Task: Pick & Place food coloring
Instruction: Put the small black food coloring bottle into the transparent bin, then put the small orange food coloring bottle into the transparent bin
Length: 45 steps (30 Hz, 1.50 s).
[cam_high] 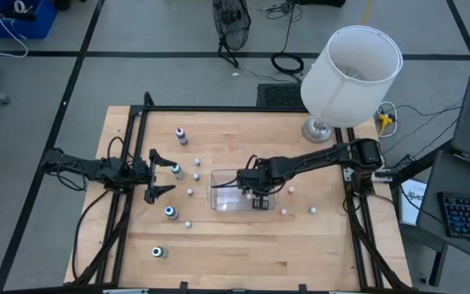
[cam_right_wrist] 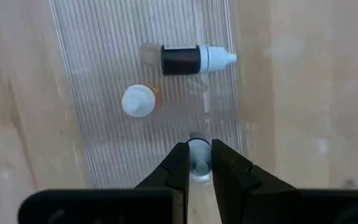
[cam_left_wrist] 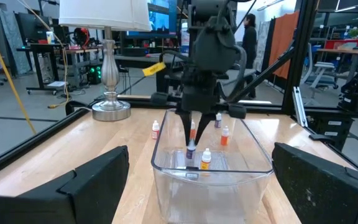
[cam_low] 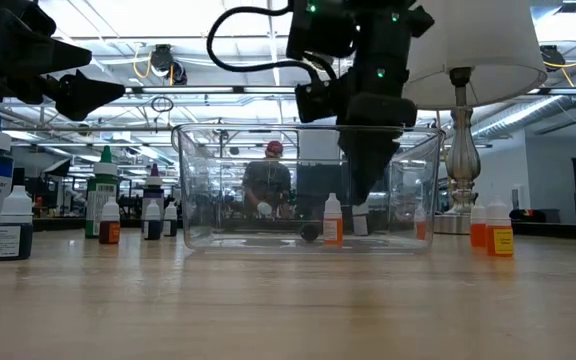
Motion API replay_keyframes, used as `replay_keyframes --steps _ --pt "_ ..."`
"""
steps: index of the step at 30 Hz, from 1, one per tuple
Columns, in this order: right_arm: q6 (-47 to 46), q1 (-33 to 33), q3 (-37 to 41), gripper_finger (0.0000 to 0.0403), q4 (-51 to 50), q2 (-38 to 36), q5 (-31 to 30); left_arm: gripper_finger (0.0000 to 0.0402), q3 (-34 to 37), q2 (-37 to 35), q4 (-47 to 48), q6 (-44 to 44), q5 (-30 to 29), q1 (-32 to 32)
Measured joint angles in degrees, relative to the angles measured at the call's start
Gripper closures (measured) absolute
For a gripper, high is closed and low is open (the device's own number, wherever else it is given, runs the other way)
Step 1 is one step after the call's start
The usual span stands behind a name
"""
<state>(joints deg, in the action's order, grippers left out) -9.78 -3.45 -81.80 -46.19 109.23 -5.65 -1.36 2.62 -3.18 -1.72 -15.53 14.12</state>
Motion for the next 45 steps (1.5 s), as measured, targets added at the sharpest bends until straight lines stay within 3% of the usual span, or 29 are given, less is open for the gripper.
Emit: replay_keyframes --steps 9,15,19,25,32,34,39,45 --pt "-1.1 1.3 1.9 0.0363 2.7 -0.1 2.7 0.0011 0.0 0.0 0.0 0.0 0.0 0.0" --pt "-2.9 1.2 2.0 0.0284 2.7 -0.1 2.9 0.0011 0.0 0.0 0.0 0.0 0.0 0.0" --pt "-3.0 1.1 2.0 0.0257 2.6 -0.1 3.0 0.0011 0.0 0.0 0.0 0.0 0.0 0.0" --pt "-4.5 1.1 1.8 0.0251 2.2 -1.5 3.0 0.0011 0.0 0.0 0.0 0.0 0.0 0.0" --pt "-6.1 1.1 1.7 0.0257 -0.6 -9.1 2.8 0.0011 0.0 0.0 0.0 0.0 0.0 0.0" --pt "-7.0 1.1 1.7 0.0257 -3.1 -12.1 1.2 0.0011 0.0 0.0 0.0 0.0 0.0 0.0" --pt "-9.9 2.6 1.6 0.0255 -14.5 -18.1 -9.6 0.0011 0.0 0.0 0.0 0.0 0.0 0.0" --pt "-13.1 7.3 3.4 0.0225 -21.5 -19.7 -10.7 0.0011 0.0 0.0 0.0 0.0 0.0 0.0"
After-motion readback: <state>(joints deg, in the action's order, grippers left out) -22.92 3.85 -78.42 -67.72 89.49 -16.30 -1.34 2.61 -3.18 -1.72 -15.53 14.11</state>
